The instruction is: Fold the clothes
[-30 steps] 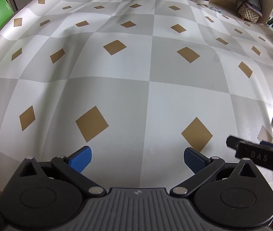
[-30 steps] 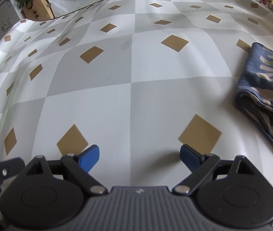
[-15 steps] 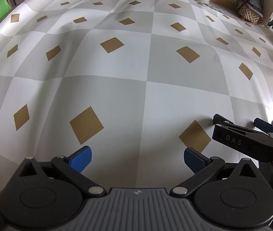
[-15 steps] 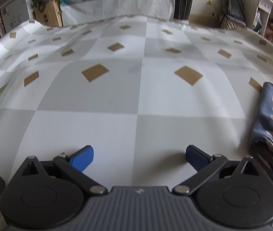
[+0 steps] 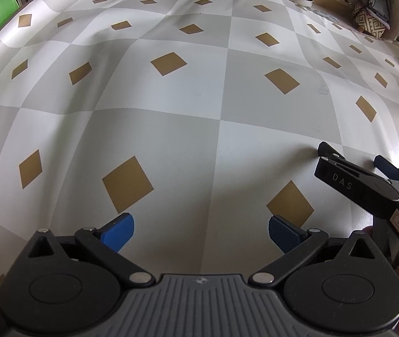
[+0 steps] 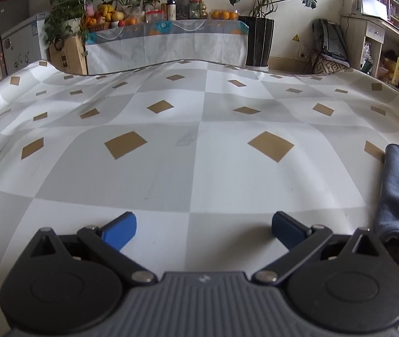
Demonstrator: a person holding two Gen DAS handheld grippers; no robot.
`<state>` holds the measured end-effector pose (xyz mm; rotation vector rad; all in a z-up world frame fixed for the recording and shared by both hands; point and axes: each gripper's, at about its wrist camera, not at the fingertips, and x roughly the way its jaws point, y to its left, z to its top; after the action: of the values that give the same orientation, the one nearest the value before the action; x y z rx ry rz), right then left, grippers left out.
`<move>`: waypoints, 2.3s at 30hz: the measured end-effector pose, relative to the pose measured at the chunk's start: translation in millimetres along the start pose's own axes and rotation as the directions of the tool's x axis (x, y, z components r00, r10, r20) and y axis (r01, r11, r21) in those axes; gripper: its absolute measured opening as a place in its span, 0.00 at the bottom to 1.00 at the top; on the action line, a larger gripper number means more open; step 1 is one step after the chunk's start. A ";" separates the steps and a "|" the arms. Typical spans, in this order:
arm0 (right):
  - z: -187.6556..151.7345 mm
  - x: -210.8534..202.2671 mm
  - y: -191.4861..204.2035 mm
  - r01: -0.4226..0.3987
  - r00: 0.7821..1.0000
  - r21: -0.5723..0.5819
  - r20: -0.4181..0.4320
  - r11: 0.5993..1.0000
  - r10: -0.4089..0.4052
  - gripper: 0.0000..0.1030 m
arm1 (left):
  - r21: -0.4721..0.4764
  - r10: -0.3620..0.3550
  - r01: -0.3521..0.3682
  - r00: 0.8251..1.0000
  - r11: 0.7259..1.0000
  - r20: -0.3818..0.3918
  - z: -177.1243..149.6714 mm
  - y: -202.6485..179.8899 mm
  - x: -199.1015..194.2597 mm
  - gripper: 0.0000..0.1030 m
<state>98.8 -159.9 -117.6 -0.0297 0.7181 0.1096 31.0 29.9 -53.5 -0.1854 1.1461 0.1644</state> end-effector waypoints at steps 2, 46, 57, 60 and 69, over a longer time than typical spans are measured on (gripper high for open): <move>2.0 2.2 -0.7 -0.003 1.000 -0.004 -0.001 1.000 0.003 1.00 | 0.005 0.002 -0.002 1.000 1.000 0.002 0.1 -0.7 0.5 0.99; 1.2 3.4 6.9 -0.039 0.999 -0.042 -0.001 0.998 0.039 1.00 | 0.082 0.051 -0.054 0.998 0.995 0.041 -16.7 -13.0 -6.8 0.99; 1.2 3.4 6.9 -0.039 0.999 -0.042 0.000 0.998 0.039 1.00 | 0.143 0.059 -0.068 0.996 0.987 0.065 -24.0 -31.7 -15.2 0.99; 1.2 3.4 6.9 -0.039 0.999 -0.042 0.000 0.998 0.039 1.00 | 0.168 0.071 -0.084 0.994 0.982 0.083 -26.0 -33.0 -20.2 0.99; 1.2 3.5 7.0 -0.039 0.999 -0.042 0.000 0.998 0.039 1.00 | 0.149 0.056 -0.072 0.992 0.986 0.110 -24.6 -20.6 -37.1 0.99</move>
<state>101.4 -152.6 -118.9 -0.0561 0.7161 0.1620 -1.2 2.9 -28.1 -0.0035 1.0547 0.1405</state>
